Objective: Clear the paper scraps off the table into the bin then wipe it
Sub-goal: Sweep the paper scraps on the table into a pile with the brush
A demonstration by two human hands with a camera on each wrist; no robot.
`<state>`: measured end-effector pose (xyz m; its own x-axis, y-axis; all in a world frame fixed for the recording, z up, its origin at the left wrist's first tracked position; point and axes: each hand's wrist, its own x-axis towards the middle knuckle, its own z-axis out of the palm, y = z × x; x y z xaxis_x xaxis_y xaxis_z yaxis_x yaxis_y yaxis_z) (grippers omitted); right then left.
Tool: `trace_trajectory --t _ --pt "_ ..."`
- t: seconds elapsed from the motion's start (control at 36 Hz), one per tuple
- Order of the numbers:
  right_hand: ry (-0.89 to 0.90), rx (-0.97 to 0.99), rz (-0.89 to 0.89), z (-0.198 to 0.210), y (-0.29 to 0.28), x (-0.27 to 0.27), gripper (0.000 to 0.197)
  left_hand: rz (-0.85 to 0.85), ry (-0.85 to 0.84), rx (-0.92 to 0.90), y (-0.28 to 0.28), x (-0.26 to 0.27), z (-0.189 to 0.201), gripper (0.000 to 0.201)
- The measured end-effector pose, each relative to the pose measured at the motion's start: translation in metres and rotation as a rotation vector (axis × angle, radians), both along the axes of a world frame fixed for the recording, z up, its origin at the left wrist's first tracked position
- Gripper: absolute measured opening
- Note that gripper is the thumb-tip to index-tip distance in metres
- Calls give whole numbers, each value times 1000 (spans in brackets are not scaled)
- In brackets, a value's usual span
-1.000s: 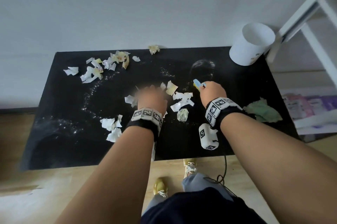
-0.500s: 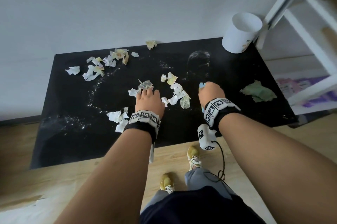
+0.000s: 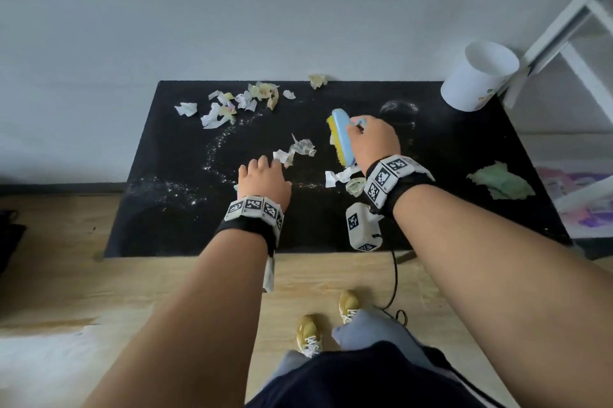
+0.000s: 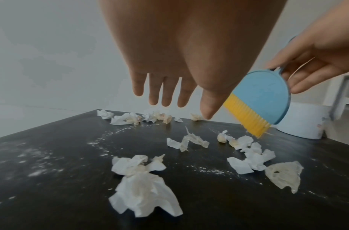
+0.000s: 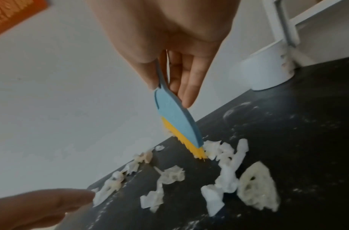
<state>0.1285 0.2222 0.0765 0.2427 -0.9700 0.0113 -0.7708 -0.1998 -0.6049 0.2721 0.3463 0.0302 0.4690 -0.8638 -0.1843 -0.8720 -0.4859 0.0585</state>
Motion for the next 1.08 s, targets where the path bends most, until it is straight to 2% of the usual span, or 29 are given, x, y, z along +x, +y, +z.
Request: trace_trajectory --t 0.33,0.42,0.5,0.67,0.78,1.08 --pt "-92 190 278 -9 50 77 22 297 -47 40 75 41 0 49" --pt "-47 244 374 -19 66 93 21 348 -65 58 90 39 -4 45" --pt "-4 297 485 -33 82 104 21 392 -60 94 102 33 -11 49" --pt "177 330 621 -55 92 105 26 447 -39 134 117 21 -20 45" --pt "271 262 632 -56 83 100 27 482 -28 146 122 17 -23 47" --pt "238 58 474 -33 50 90 26 519 13 101 106 18 -28 44"
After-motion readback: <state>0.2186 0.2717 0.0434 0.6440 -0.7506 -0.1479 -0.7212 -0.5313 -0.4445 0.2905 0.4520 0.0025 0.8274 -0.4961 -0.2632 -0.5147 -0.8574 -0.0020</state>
